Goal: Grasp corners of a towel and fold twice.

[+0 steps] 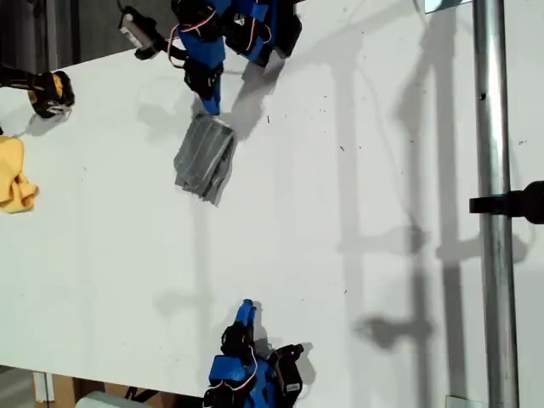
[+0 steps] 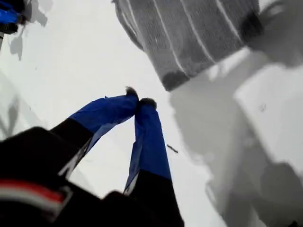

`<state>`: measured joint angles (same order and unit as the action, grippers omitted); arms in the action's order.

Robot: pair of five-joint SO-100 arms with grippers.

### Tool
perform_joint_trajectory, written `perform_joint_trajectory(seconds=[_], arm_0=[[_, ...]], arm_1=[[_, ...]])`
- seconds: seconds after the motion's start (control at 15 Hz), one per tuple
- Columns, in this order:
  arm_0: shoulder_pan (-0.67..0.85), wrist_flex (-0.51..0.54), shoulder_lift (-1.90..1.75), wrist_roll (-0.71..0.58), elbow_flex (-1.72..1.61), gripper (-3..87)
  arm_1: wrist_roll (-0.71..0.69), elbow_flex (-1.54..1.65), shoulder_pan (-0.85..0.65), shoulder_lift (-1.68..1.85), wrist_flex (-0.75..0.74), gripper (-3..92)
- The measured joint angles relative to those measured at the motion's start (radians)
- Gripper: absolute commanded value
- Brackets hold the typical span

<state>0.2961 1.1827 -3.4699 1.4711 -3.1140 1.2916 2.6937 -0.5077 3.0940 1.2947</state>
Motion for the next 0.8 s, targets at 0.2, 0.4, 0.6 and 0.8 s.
perform_joint_trajectory(seconds=[0.2, 0.4, 0.6, 0.8], arm_0=[[-0.006, 0.095, 0.000, -0.057, 0.000, 7.5], [-0.048, 0.100, 0.000, -0.011, 0.000, 7.5], [-0.051, 0.100, 0.000, -0.405, 0.000, 7.2], [-0.051, 0.100, 0.000, -0.500, 0.000, 7.2]], arm_1=[[0.127, 0.181, 0.018, 0.172, 0.110, 11.7], [0.342, 0.219, 0.083, 0.198, 0.110, 17.2], [0.255, 0.219, 0.143, 0.196, 0.123, 17.1], [0.215, 0.219, 0.172, 0.196, 0.123, 17.1]])
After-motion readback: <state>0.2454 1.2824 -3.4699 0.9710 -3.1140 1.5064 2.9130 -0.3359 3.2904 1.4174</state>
